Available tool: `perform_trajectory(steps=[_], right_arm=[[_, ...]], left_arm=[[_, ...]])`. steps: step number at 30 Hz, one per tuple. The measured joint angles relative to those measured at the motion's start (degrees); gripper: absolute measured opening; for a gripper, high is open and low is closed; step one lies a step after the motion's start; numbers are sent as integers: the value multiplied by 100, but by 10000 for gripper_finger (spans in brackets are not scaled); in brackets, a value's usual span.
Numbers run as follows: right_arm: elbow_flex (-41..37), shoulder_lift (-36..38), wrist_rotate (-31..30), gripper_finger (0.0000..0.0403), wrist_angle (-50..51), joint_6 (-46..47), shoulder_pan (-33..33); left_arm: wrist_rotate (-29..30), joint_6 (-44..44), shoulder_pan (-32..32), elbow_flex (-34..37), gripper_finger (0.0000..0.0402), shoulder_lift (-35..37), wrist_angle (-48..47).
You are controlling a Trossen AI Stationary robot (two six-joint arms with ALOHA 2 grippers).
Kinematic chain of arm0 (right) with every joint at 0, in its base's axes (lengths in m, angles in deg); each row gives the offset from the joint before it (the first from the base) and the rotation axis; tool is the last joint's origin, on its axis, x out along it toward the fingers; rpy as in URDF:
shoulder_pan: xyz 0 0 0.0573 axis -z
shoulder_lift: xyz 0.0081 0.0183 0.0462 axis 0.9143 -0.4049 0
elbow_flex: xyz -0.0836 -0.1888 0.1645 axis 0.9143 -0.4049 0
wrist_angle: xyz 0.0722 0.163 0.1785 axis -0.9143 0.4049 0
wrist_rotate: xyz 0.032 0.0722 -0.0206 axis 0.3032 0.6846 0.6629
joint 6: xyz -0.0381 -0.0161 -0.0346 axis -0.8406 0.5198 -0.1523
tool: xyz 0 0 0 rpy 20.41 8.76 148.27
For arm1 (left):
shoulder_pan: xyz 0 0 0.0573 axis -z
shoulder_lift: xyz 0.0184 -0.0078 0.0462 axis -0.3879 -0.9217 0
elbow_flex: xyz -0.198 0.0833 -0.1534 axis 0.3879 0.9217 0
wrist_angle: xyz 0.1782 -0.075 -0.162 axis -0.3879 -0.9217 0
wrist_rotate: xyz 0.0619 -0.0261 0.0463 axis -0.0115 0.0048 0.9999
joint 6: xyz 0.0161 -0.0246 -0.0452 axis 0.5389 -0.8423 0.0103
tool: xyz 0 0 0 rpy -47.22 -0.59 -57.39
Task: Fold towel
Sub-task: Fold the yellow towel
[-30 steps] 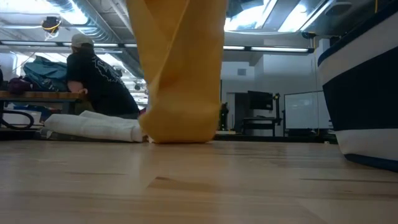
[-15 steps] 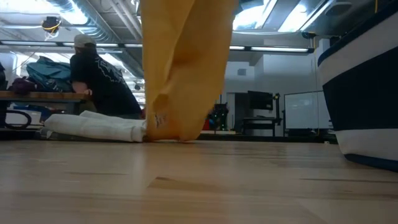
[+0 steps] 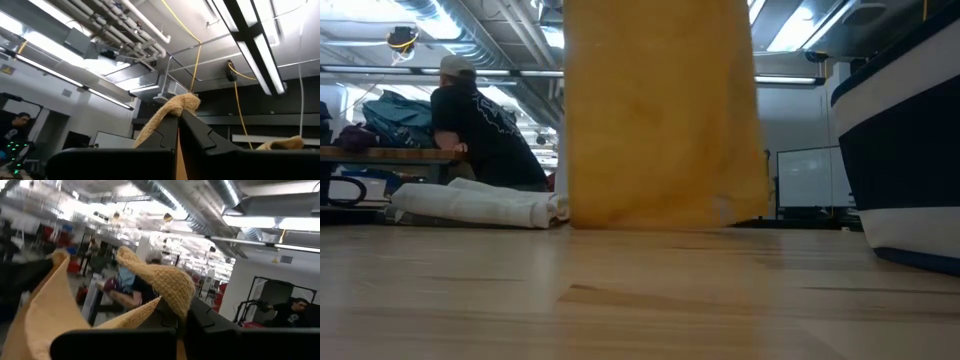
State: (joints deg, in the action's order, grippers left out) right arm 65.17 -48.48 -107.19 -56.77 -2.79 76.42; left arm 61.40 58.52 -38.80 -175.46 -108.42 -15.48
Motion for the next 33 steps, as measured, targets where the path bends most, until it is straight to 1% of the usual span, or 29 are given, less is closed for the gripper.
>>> perform_trajectory(steps=[5,9,13,15,17,20,24,27,30,33], right_arm=[[0,-1,-37,5,585,-159,0],[0,-2,-315,5,691,-234,0],[0,-2,-439,5,748,-233,-8],[0,-2,-407,5,858,-30,-17],[0,0,-245,5,1111,288,-17],[0,-2,-67,5,1735,753,-22],[-2,-4,-193,5,2297,907,-20],[-2,-4,-229,5,2250,903,-15],[-2,-4,-253,5,1981,875,-15],[0,-4,-259,5,1690,584,-15]], left_arm=[[-187,-249,-332,-4,0,-74,2],[-376,-702,-654,-4,0,-70,32],[-846,-1314,-958,-4,0,-67,11],[-1157,-1690,-1032,-4,0,-67,-48],[-1455,-1955,-1042,-4,0,-58,-137],[-1763,-1993,-1009,-4,0,73,-593],[-1839,-1810,-950,-4,0,358,-1211],[-1830,-1627,-993,-4,0,510,-1407],[-1812,-1624,-1079,-4,0,553,-1415],[-1812,-1639,-1252,-4,0,549,-1431]])
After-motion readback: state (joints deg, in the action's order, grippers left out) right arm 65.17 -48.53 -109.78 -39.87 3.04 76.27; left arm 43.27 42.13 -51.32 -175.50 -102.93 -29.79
